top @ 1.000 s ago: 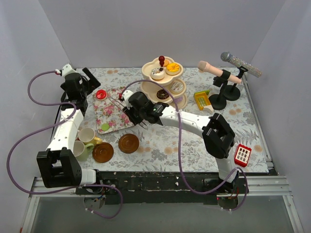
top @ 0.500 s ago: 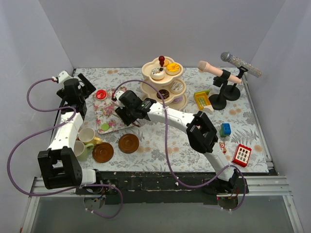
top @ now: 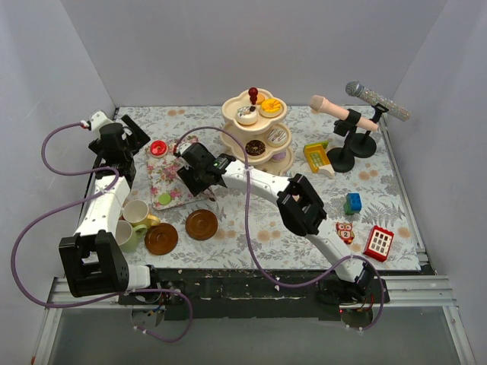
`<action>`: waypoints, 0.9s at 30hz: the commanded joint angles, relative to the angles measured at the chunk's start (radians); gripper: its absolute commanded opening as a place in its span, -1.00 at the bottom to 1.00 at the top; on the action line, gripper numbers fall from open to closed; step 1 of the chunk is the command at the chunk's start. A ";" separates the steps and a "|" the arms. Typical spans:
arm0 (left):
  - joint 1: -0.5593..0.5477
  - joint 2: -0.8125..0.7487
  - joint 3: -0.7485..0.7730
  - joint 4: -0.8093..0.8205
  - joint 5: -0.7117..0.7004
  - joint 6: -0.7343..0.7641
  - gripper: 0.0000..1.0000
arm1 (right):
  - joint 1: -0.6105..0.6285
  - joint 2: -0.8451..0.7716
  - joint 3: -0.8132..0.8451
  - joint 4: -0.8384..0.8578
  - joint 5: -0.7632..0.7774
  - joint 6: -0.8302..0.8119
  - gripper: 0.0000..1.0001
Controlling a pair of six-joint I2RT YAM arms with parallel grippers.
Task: Serve the afternoon tea
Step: Adjust the tray at the center of the board.
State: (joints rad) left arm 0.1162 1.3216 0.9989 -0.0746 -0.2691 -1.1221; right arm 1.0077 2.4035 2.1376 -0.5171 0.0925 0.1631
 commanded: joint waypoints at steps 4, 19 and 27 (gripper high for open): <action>0.005 -0.042 0.004 -0.002 0.013 -0.007 0.96 | -0.017 0.055 0.097 0.065 0.009 0.021 0.18; 0.120 0.209 0.075 -0.050 0.365 -0.062 0.96 | -0.043 -0.007 0.035 0.179 -0.014 0.026 0.11; 0.131 0.389 0.145 -0.128 0.409 -0.027 0.39 | -0.038 -0.208 -0.166 0.241 -0.031 0.035 0.05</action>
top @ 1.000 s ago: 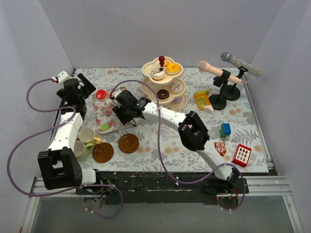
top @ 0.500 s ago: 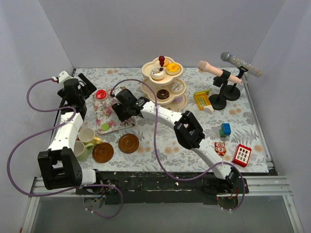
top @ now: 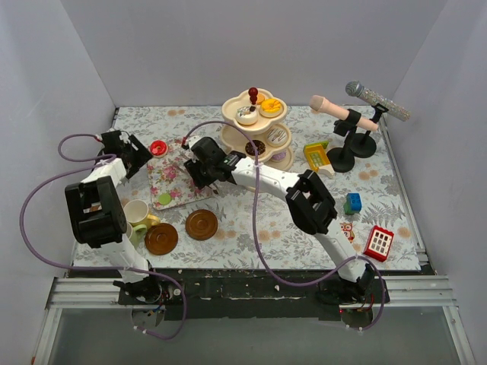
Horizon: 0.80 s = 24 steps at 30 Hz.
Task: Serve the afternoon tea
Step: Adjust the tray at the center of the board.
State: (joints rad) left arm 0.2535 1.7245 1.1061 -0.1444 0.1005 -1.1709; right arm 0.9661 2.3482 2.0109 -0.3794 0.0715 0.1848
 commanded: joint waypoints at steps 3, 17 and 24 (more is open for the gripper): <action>-0.007 -0.002 0.031 -0.050 0.021 0.054 0.29 | 0.006 -0.188 -0.067 0.117 -0.025 0.015 0.05; -0.048 0.130 0.070 -0.084 -0.087 0.143 -0.03 | 0.026 -0.273 -0.162 0.165 -0.062 0.015 0.02; -0.097 0.150 0.069 -0.084 -0.140 0.171 -0.45 | 0.029 -0.294 -0.189 0.169 -0.056 0.015 0.01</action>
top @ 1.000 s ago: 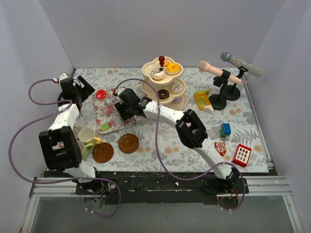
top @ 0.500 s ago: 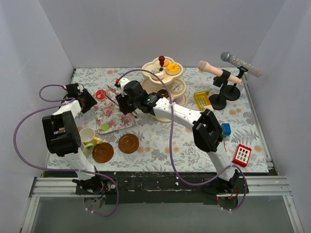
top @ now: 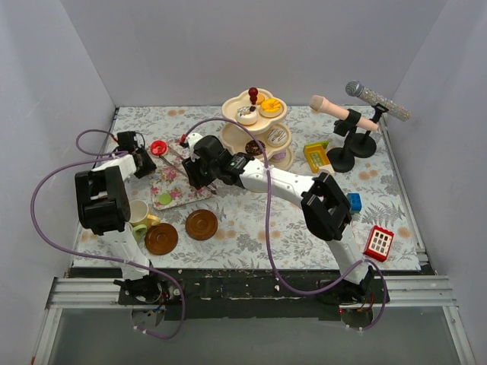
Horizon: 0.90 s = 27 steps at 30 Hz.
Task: Serve the afternoon tea
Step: Adjust the tray at the center of the board.
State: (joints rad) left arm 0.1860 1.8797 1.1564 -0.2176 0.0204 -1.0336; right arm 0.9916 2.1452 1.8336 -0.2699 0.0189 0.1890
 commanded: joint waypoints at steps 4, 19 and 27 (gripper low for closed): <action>-0.065 -0.013 -0.003 -0.012 -0.100 0.052 -0.84 | 0.004 -0.093 -0.025 0.060 0.004 0.012 0.01; -0.171 -0.094 -0.107 -0.068 -0.125 0.063 -1.00 | 0.004 -0.076 -0.079 0.029 0.104 0.032 0.02; -0.171 -0.180 -0.181 -0.075 -0.093 0.053 -1.00 | 0.004 -0.035 -0.099 0.029 0.082 0.046 0.11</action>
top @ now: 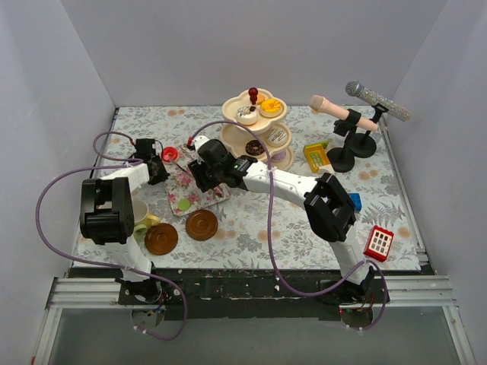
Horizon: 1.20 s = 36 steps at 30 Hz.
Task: Serve the afternoon tea
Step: Adjust the tray at the center of the board.
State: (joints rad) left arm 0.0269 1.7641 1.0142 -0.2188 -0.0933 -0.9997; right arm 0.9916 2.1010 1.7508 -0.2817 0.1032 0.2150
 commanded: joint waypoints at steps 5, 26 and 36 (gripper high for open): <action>-0.012 -0.068 -0.048 -0.090 0.026 0.022 -1.00 | 0.002 0.069 0.022 0.024 -0.026 0.023 0.15; -0.047 -0.083 -0.055 -0.088 0.037 0.027 -1.00 | -0.021 0.281 0.248 -0.060 -0.040 -0.008 0.15; -0.053 -0.086 -0.054 -0.090 0.032 0.029 -1.00 | -0.034 0.346 0.366 -0.097 -0.054 -0.017 0.13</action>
State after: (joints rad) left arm -0.0032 1.7184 0.9749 -0.2554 -0.0868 -0.9977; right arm 0.9684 2.4271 2.0575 -0.3668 0.0669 0.2096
